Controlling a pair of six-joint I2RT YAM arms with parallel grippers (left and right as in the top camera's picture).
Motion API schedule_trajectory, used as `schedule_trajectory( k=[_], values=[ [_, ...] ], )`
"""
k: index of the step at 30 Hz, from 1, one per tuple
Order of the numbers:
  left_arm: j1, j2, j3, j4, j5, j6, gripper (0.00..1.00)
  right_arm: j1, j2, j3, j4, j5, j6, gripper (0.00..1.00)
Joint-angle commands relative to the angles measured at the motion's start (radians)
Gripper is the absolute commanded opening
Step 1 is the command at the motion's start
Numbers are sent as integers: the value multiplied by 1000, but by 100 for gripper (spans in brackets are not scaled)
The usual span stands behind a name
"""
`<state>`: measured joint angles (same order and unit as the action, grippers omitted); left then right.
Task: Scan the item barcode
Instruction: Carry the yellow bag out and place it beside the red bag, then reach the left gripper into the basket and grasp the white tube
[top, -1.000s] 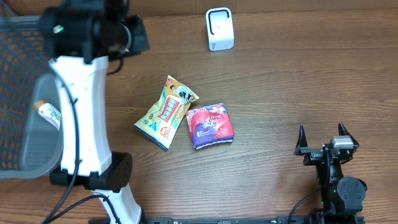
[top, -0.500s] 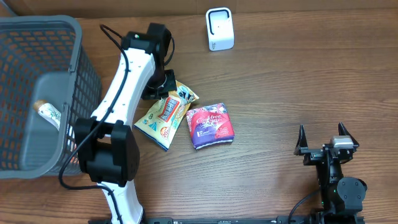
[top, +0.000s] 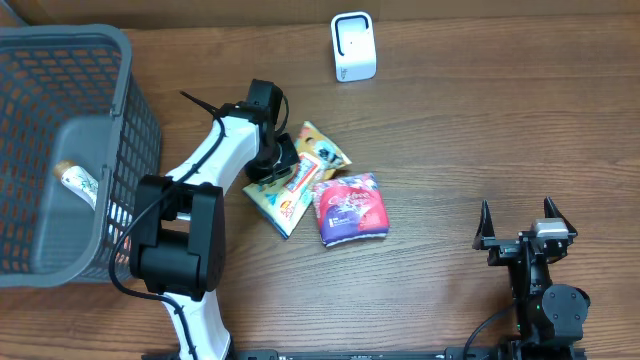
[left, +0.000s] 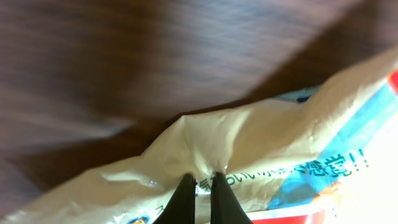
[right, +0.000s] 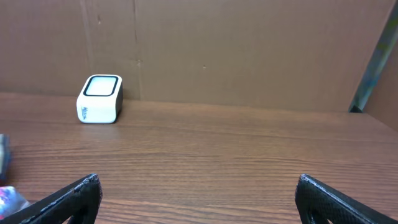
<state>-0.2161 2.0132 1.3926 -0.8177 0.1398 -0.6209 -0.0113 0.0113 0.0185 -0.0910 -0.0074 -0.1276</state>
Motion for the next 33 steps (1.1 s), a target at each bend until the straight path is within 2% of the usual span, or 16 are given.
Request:
schedule_trajectory(
  k=[1,4,9,18,19,23,24,25,26,29,33],
  values=[
    [-34,-11,-3,79,151,-92,4,5,-8,-10,7,6,-1,100],
    [-35,-13,50,69,192,-88,4,5,-8,-10,7,6,-1,100],
    [-25,-32,308,-127,201,35,4,5,-8,-10,7,6,-1,100],
    [19,-35,976,-570,169,227,4,5,-8,-10,7,6,-1,100],
    [31,-35,1056,-619,162,251,7,5,-8,-10,7,6,-1,100],
    [100,-41,1339,-825,89,311,27,5,-8,-10,7,6,-1,100],
    [124,-45,1394,-872,54,310,42,5,-8,-10,7,6,-1,100],
    [151,-54,1432,-872,45,334,74,5,-8,-10,7,6,-1,100],
    [199,-95,1444,-868,57,359,100,5,-8,-10,7,6,-1,100],
    [345,-175,1429,-872,-33,355,100,5,-8,-10,7,6,-1,100],
    [532,-225,1374,-872,-93,288,100,5,-8,-10,7,6,-1,100]
  ],
)
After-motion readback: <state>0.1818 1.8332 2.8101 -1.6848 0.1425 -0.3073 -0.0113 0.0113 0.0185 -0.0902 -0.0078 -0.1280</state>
